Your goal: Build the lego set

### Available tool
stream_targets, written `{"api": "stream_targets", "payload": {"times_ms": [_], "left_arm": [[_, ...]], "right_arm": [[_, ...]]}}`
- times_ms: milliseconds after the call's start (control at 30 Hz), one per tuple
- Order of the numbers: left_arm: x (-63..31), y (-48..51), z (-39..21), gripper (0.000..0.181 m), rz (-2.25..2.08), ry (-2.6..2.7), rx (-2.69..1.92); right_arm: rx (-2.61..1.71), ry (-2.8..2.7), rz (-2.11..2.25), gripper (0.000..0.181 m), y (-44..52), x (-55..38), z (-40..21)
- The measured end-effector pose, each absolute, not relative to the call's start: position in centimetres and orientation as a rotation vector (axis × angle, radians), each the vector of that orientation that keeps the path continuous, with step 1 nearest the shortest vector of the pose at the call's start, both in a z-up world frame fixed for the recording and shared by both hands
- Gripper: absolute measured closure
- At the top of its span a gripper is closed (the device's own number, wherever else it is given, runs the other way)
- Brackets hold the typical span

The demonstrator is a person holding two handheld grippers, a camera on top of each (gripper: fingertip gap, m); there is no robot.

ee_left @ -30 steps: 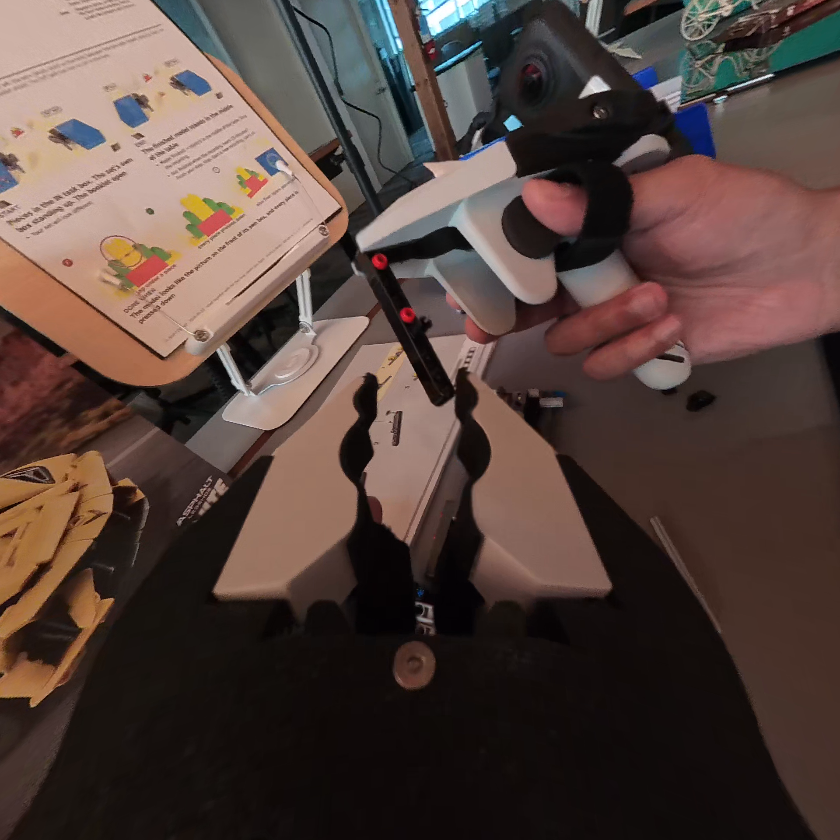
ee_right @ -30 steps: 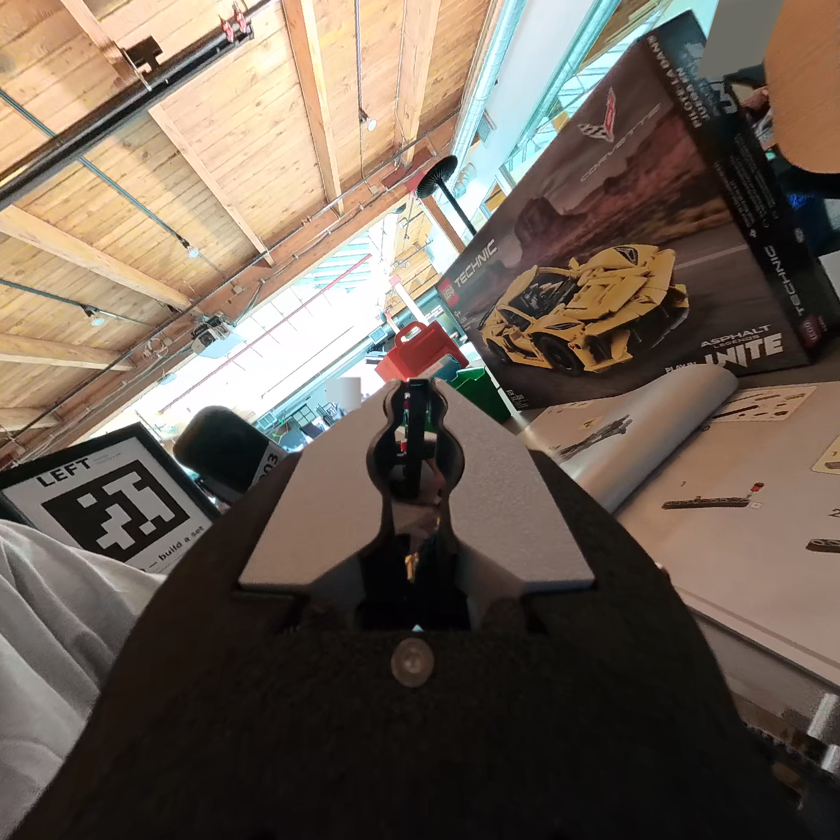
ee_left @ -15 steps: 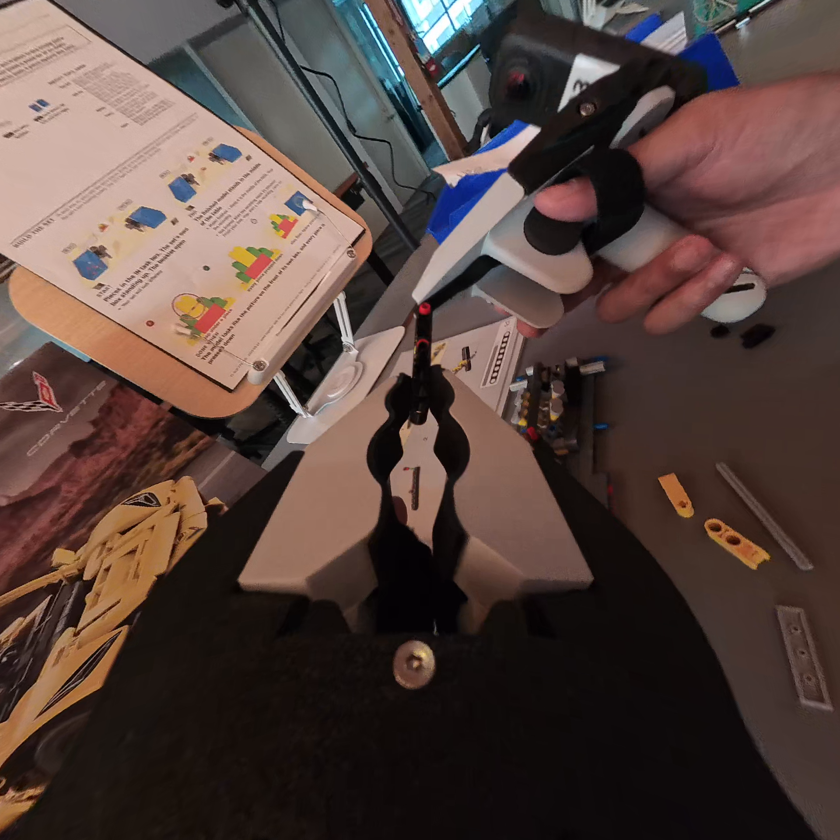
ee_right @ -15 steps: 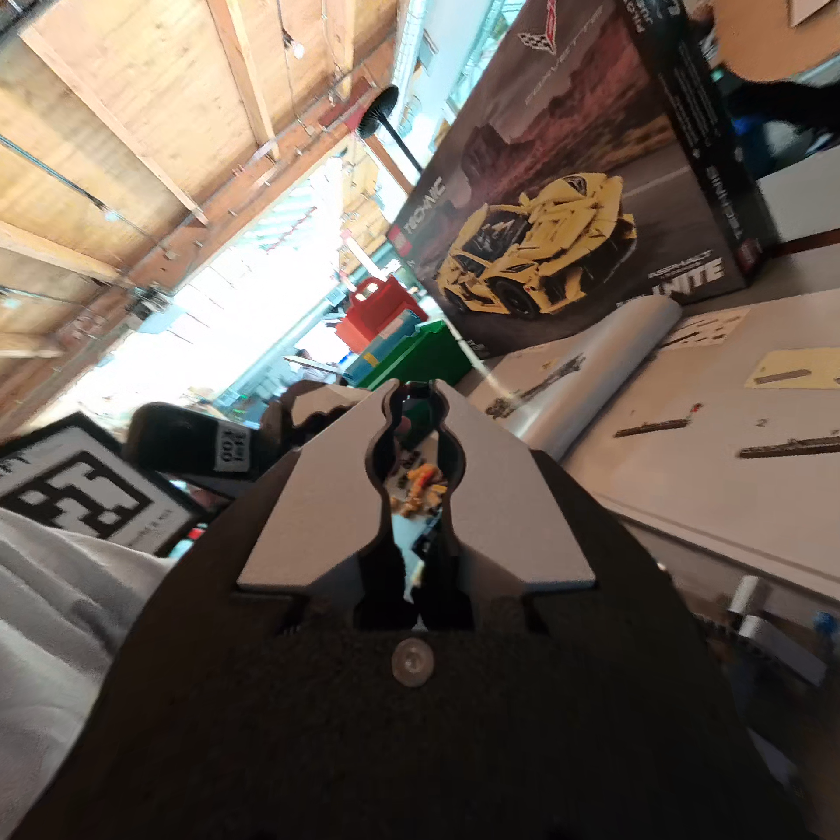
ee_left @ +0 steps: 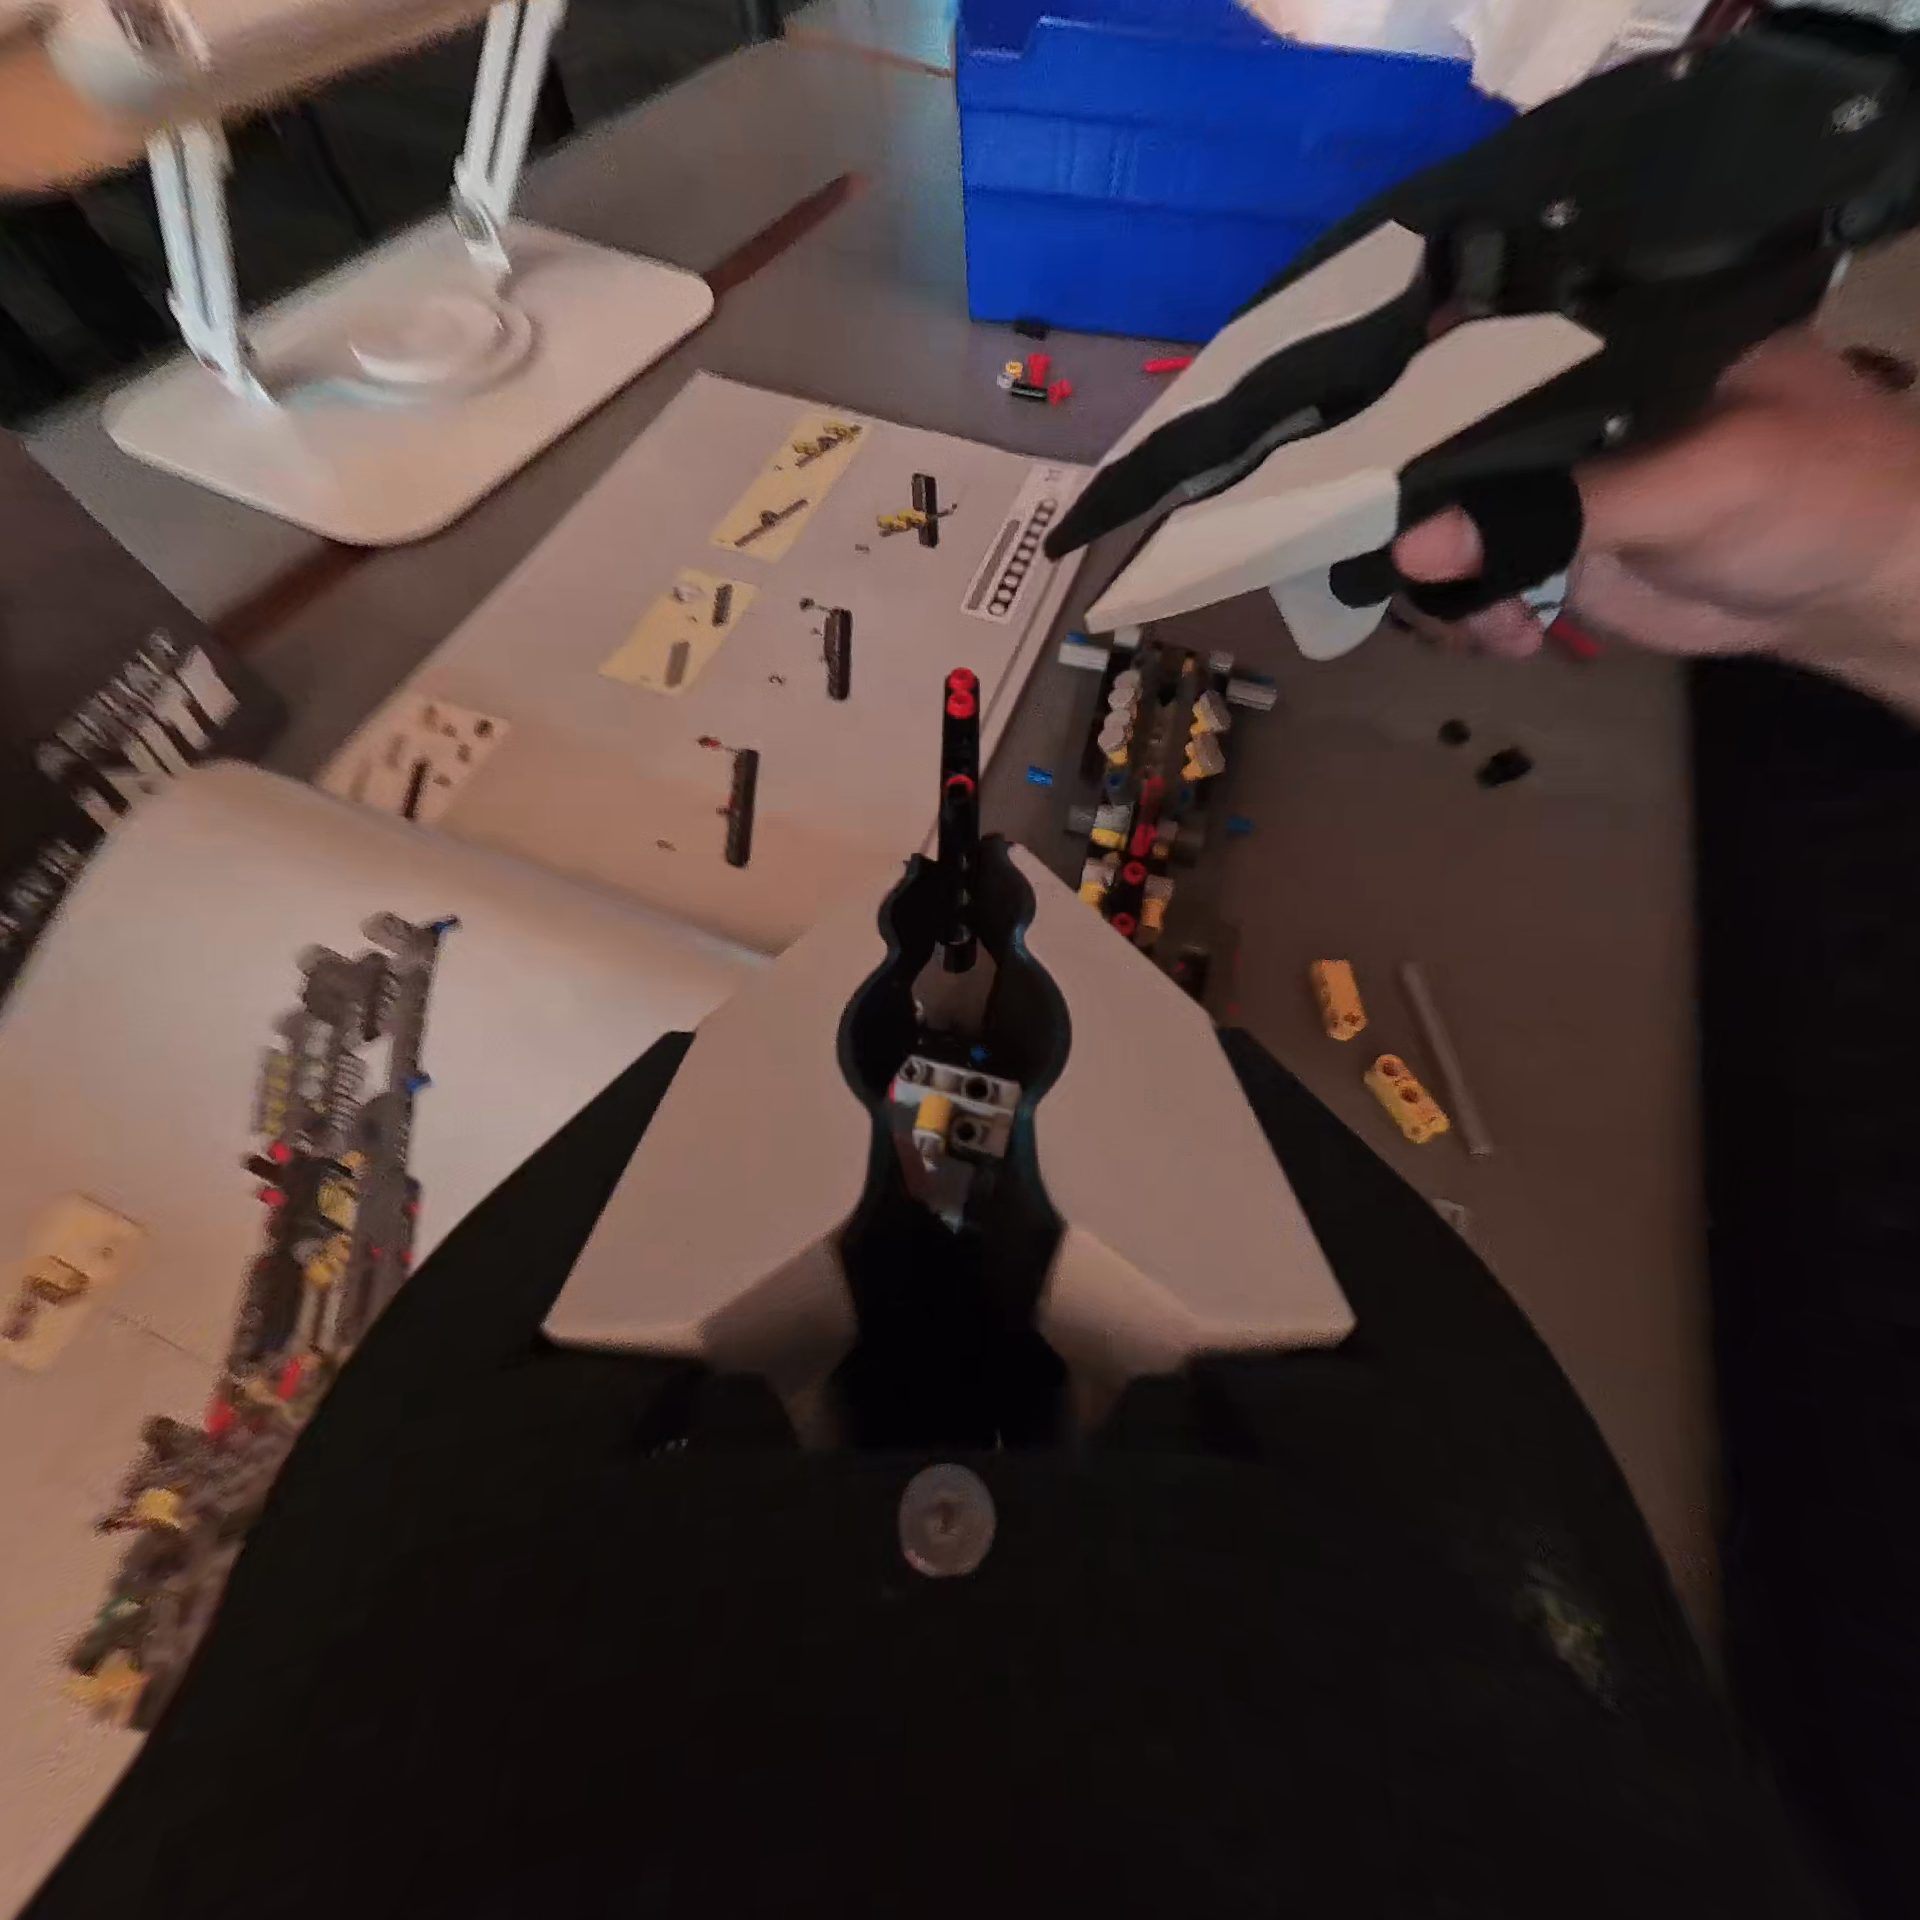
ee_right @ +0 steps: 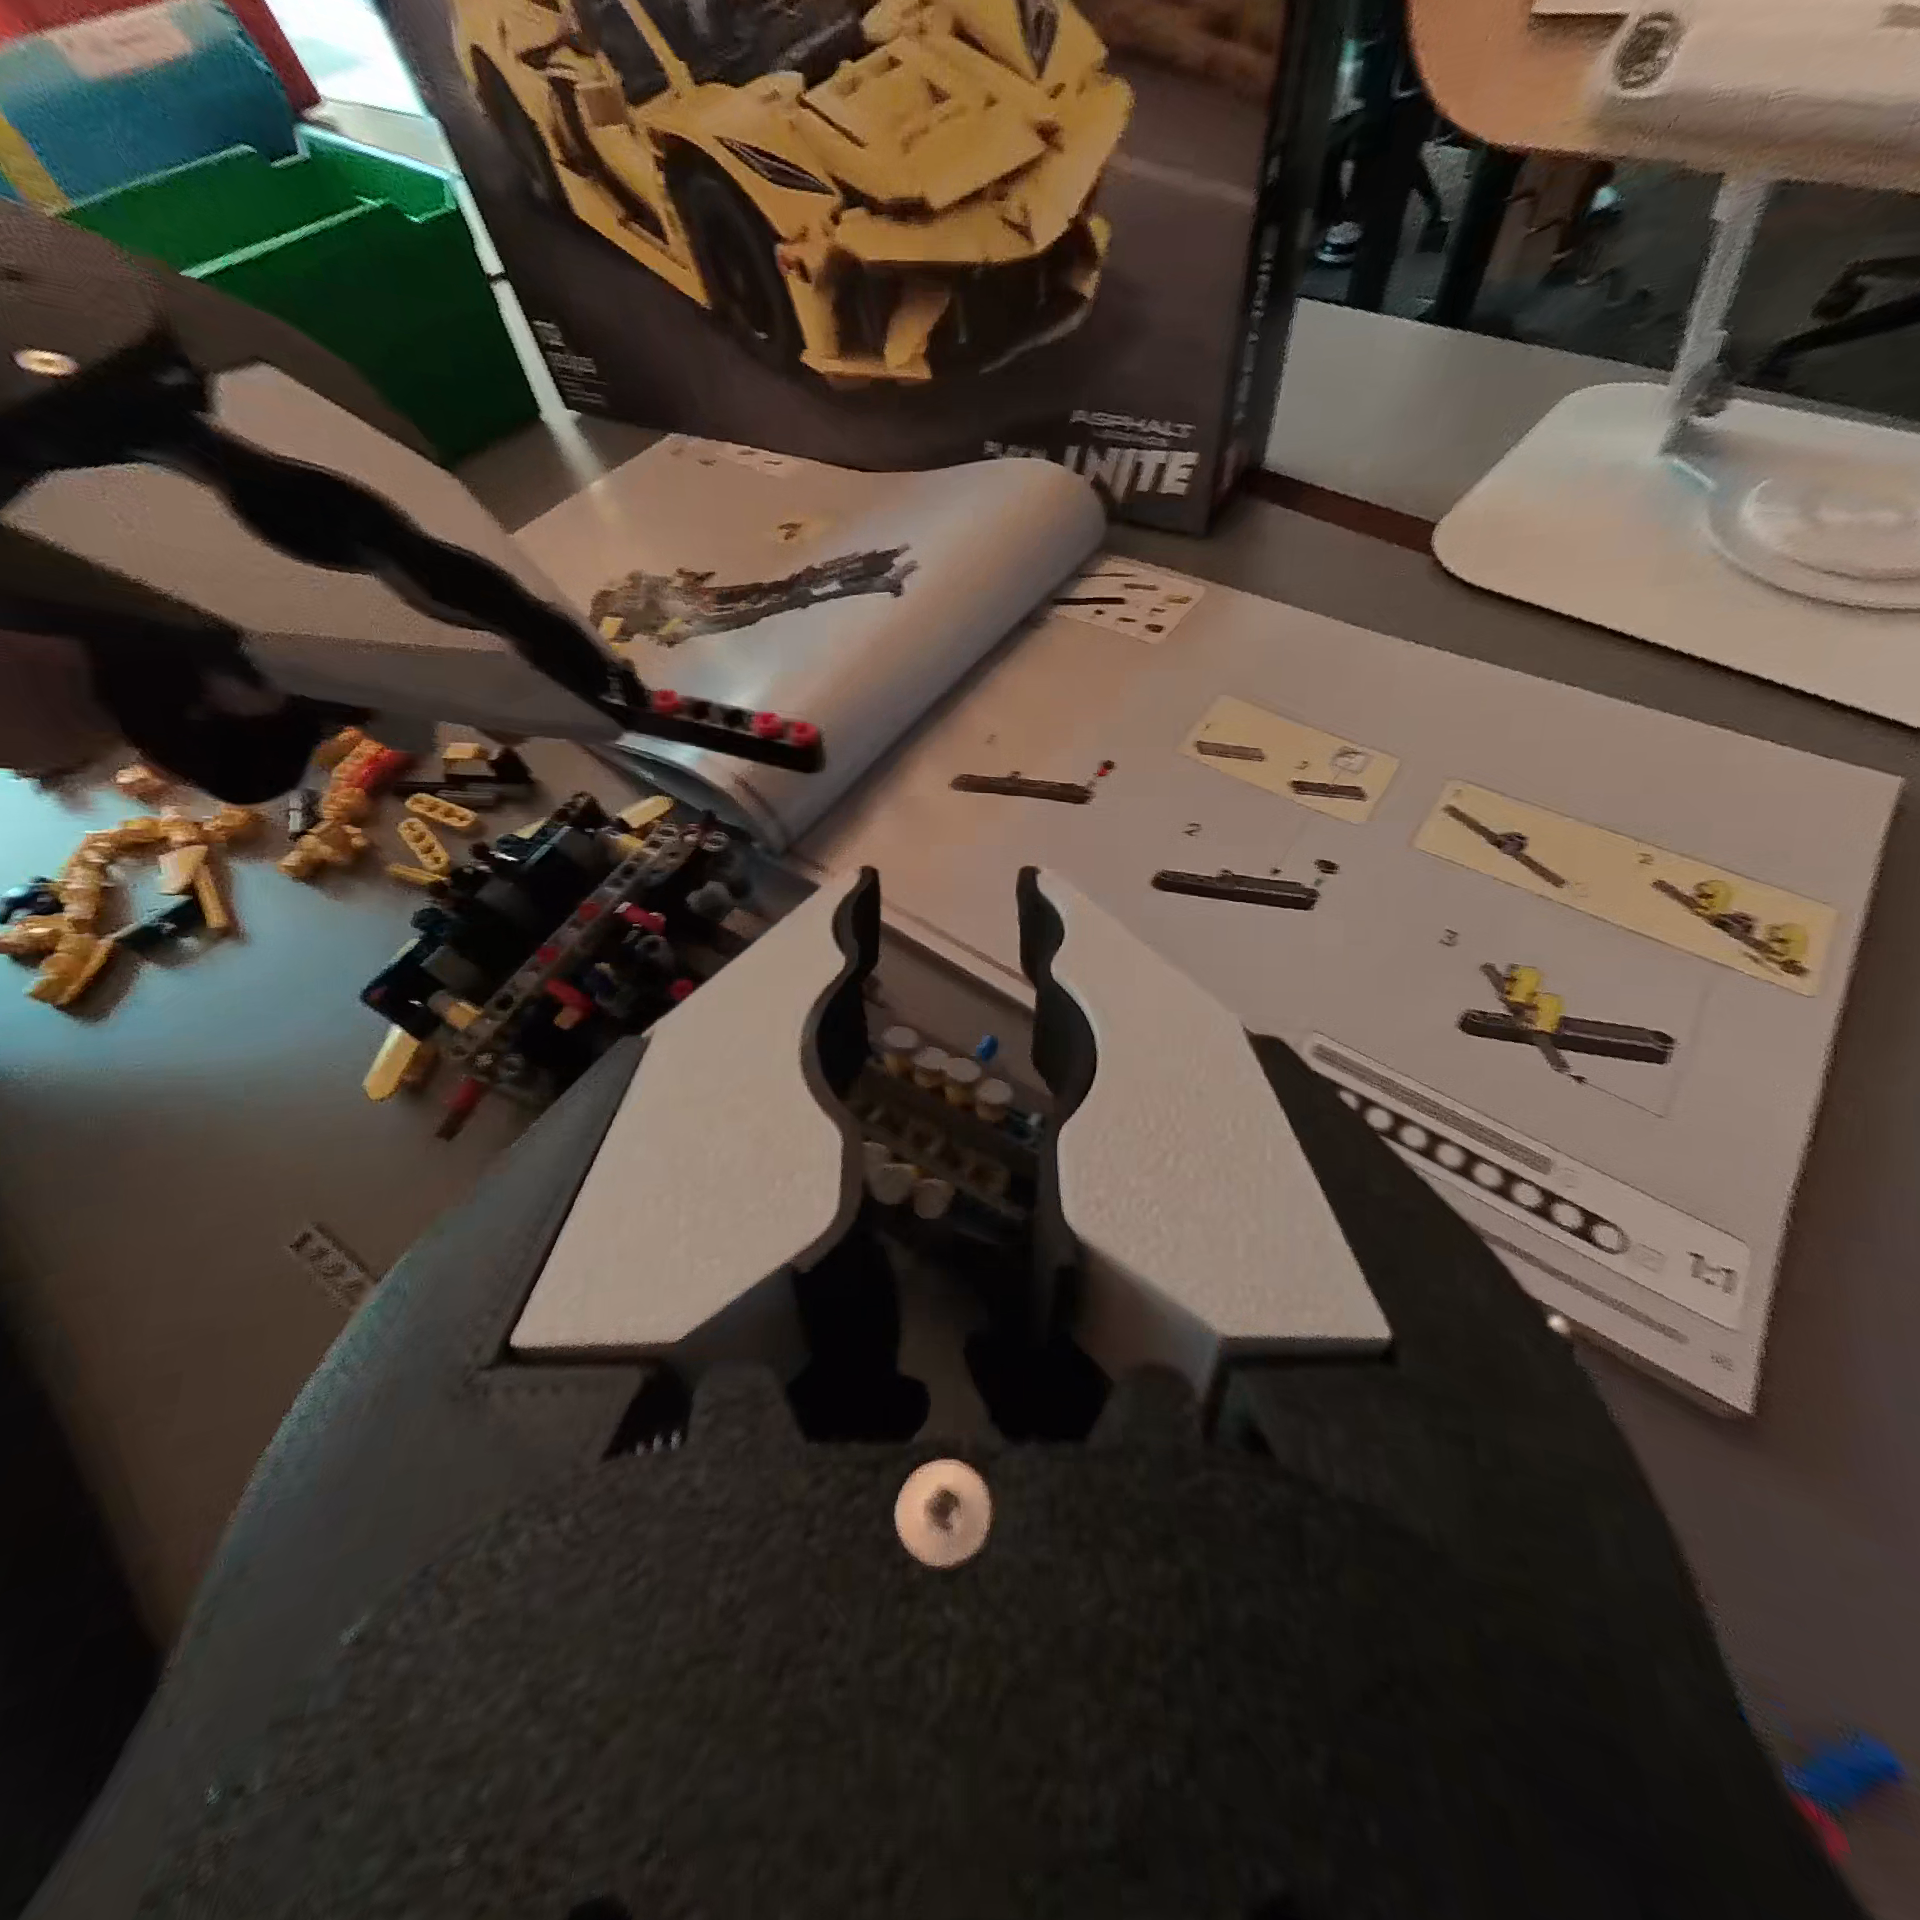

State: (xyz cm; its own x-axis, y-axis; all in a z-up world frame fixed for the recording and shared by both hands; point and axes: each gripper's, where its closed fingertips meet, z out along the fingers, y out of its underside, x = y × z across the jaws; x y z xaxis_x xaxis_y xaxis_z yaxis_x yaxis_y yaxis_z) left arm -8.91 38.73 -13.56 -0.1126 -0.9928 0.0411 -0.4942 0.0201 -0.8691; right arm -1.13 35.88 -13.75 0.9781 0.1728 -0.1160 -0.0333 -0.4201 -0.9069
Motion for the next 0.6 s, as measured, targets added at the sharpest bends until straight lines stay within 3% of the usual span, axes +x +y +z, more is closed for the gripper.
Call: {"api": "stream_targets", "payload": {"times_ms": [267, 600], "left_arm": [[-9.2, 39.8, -14.3, 0.175, -1.232, 1.541, -1.799], [-9.2, 40.5, -15.1, 0.175, -1.256, 1.486, -1.885]], "right_arm": [[-1.93, -0.137, 0.367, 0.154, 35.7, -3.6, -12.6], [-2.006, -0.148, 0.165, 0.153, 35.8, -2.0, -14.2]]}}
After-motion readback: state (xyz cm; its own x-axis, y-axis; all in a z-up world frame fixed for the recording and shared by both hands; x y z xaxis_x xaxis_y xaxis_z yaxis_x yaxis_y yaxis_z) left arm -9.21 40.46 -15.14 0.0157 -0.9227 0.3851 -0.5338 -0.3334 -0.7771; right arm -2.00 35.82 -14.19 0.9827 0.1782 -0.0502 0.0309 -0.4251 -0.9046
